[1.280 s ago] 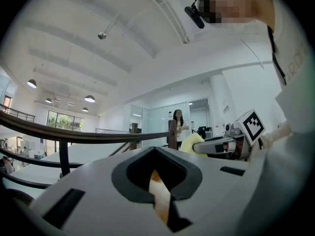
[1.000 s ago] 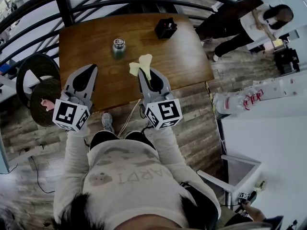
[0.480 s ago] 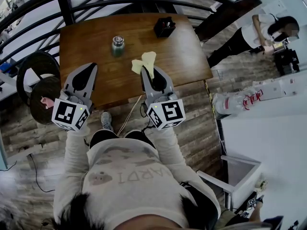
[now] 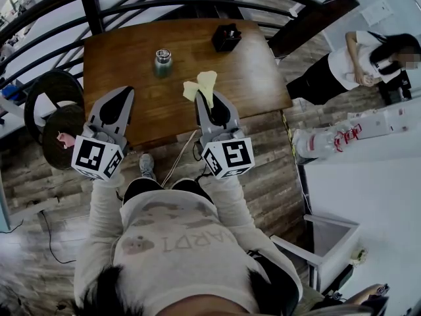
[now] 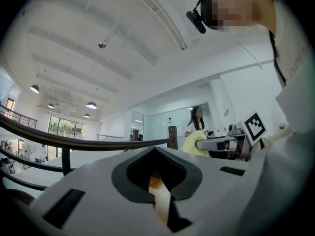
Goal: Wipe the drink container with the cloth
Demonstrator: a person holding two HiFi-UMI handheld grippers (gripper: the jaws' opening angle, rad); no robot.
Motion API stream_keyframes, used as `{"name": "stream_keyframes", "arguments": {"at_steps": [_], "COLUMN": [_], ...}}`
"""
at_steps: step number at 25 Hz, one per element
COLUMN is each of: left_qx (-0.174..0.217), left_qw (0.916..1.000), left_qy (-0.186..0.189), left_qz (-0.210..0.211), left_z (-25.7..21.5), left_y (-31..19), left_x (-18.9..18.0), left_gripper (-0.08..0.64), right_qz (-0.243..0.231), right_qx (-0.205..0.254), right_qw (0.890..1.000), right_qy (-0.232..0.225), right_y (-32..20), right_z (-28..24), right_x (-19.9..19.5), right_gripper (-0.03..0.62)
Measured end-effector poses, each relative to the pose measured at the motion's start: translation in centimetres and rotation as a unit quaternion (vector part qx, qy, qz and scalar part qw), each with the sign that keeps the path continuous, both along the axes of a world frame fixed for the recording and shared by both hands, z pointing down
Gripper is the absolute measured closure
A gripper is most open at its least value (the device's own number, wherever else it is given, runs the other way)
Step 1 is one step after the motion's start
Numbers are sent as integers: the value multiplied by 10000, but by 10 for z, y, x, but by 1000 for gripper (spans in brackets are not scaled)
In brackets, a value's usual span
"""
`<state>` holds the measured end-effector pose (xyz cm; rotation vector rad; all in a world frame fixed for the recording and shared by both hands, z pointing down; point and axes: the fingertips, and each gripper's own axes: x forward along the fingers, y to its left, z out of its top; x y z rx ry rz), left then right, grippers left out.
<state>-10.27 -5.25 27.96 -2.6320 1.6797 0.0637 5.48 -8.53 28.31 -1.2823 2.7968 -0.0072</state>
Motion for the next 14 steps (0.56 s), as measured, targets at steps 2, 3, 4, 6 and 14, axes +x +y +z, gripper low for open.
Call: {"name": "stream_keyframes", "arguments": {"at_steps": [2,3,4,6,14], "left_qx": [-4,0,11,36,74], "left_qw": [10000,10000,10000,10000,9999], "left_qy": [-8,-15,-16,4,82], "left_qz": [-1,-6,-23,-79,-111], "left_z": [-1,-1,-2,-2,-3], "left_y": [0,1,1,1,1], "left_x": [0,-1,-2,-5,-11], "left_gripper": [558,558,558,558,558], "right_qz": [4,3,2,1,4], "right_qx": [12,21,32,54,104], "right_qw": [10000,10000,10000,10000,9999], "right_qy": [-3,-6,-6,5,11], "right_y": [0,0,1,1,2], "right_z": [-1,-2,-2,-4,-7], "right_x": [0,0,0,-1,-5], "right_gripper": [529,529,529,529,529]}}
